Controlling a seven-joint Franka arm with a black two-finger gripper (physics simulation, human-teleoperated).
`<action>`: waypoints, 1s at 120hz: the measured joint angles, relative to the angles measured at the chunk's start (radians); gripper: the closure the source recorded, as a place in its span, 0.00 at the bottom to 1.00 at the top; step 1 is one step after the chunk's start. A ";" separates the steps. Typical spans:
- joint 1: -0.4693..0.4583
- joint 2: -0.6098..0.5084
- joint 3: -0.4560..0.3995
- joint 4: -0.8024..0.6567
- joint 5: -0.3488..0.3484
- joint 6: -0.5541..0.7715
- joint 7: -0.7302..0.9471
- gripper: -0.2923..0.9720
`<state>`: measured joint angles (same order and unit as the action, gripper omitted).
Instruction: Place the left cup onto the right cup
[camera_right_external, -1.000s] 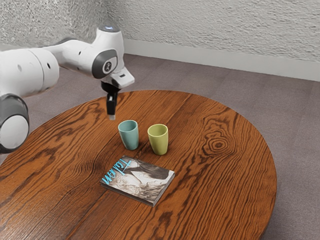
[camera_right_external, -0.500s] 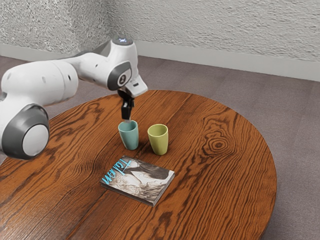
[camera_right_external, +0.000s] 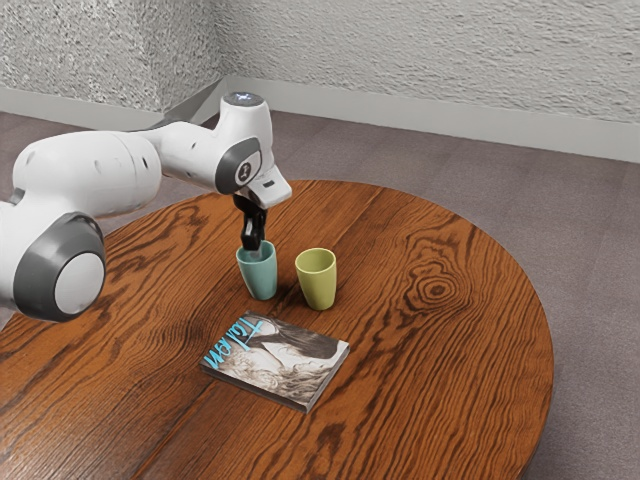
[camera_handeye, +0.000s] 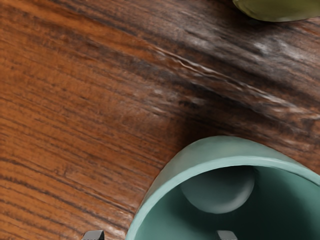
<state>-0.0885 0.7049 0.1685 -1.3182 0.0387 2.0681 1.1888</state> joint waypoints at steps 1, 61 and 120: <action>0.000 0.000 0.000 0.000 0.000 0.000 0.000 0.61; 0.008 -0.011 -0.001 -0.006 -0.035 -0.009 0.009 0.84; 0.013 -0.131 -0.001 -0.010 -0.075 -0.115 0.000 0.85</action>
<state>-0.0759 0.5738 0.1676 -1.3281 -0.0361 1.9530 1.1890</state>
